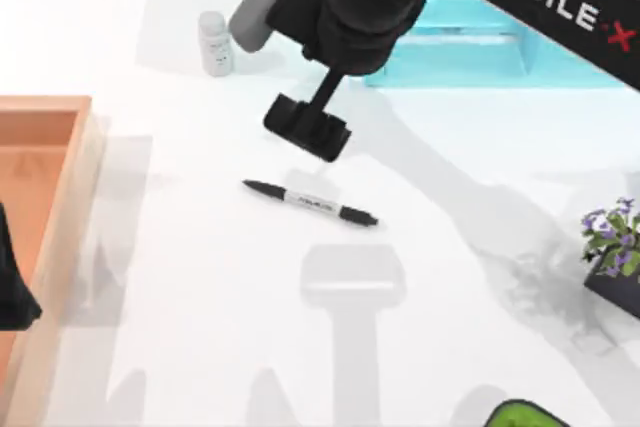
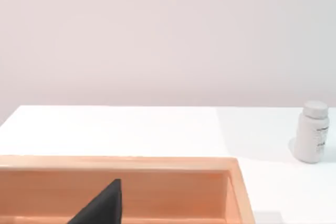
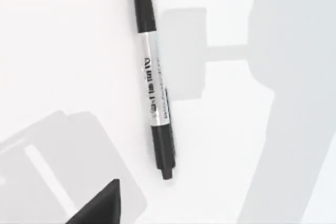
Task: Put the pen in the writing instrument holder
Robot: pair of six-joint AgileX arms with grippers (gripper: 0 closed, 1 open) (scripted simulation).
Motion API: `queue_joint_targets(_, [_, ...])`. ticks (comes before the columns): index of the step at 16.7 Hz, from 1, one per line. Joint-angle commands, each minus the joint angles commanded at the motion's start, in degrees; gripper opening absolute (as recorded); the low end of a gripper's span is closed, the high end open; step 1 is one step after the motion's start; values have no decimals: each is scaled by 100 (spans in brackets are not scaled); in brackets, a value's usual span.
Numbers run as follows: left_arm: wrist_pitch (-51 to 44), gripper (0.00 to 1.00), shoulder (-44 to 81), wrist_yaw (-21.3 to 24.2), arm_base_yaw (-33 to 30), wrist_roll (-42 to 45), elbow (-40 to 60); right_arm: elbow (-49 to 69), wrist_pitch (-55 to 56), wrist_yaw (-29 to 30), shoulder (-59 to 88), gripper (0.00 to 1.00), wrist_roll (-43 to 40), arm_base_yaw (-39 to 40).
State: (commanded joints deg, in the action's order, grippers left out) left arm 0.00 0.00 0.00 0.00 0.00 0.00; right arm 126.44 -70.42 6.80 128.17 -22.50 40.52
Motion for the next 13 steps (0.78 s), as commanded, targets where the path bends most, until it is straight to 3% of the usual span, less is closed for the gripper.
queue_joint_targets(6, [0, 100, 0, 0, 0, 0, 0, 1498, -972, 345, 1787, 100, -166, 318])
queue_joint_targets(13, [0, 100, 0, 0, 0, 0, 0, 1608, -1050, 372, 1950, 100, -171, 307])
